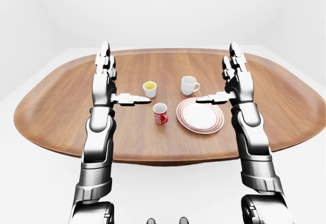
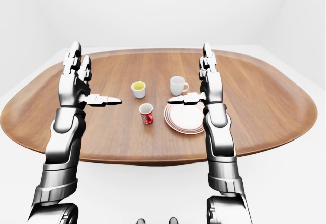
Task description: Pick up the red mug and put it on the plate
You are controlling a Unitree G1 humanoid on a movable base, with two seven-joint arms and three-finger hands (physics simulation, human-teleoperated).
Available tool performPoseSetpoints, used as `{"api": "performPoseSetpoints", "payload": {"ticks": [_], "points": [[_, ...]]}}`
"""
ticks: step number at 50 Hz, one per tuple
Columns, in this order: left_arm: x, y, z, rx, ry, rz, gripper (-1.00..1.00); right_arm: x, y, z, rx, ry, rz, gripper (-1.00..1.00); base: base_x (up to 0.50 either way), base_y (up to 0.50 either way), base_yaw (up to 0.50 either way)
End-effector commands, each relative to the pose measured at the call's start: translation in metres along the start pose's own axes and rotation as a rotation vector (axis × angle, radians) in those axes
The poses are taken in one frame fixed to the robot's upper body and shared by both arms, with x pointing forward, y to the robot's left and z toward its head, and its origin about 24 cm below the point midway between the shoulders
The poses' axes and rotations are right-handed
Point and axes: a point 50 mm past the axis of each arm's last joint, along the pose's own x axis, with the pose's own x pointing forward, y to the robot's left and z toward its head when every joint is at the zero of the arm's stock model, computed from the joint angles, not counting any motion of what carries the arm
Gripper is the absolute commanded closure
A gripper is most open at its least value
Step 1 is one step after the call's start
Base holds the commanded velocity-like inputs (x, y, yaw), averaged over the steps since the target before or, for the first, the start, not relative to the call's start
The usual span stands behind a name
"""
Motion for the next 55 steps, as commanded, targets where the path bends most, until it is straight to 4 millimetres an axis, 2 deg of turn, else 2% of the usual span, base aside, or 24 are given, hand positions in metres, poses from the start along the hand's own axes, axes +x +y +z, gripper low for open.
{"api": "performPoseSetpoints", "payload": {"ticks": [1,55], "points": [[-0.0006,0.001,-0.0001,0.001,0.0,0.004,-1.0,-0.0009,-0.0003,0.0006,0.0,-0.003,0.0,-1.0,0.18,0.0,0.0],[-0.0017,0.0009,0.0017,0.003,-0.008,0.001,-1.0,-0.0016,0.0008,0.0009,-0.001,-0.005,0.007,-1.0,0.18,0.0,0.0]]}}
